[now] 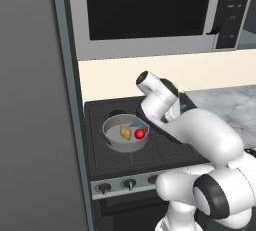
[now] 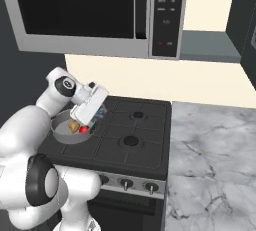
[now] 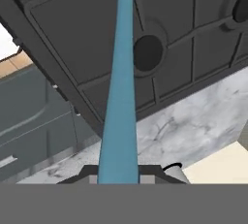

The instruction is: Put the onion and tomato in the pot. Retrieve the spatula and lightly stir the vegetables in the pot.

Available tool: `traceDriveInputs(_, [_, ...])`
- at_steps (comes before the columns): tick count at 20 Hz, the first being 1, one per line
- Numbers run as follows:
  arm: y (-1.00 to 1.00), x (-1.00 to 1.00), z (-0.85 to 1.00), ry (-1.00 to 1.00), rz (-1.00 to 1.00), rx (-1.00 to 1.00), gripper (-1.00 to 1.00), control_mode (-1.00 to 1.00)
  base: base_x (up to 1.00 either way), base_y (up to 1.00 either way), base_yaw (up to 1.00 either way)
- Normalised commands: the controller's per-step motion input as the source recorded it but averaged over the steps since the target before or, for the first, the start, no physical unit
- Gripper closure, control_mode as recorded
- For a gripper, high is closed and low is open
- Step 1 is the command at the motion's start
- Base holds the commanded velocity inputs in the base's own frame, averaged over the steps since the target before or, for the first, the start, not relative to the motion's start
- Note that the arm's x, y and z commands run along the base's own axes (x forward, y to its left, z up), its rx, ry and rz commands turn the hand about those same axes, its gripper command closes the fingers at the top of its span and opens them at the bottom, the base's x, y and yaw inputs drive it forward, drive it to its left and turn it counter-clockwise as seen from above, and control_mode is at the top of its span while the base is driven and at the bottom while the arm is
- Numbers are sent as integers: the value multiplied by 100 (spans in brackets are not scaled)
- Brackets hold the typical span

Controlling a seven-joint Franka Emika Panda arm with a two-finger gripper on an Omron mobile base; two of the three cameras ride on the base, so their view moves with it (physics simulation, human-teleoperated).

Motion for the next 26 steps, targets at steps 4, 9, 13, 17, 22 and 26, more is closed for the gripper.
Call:
traceDriveInputs(4, [2,25,-1,2,6,-12,100,-100,0,0,0])
traceDriveInputs(9, [3,48,-4,-1,7,-6,100,-100,0,0,0])
traceDriveInputs(13, [22,9,0,7,10,-4,100,-100,0,0,0])
traceDriveInputs(17, [24,-1,0,14,13,-3,100,-100,0,0,0])
traceDriveInputs(22, [18,-10,24,7,19,0,100,-100,0,0,0])
traceDriveInputs(26, [-9,-14,55,2,23,-2,100,-100,0,0,0])
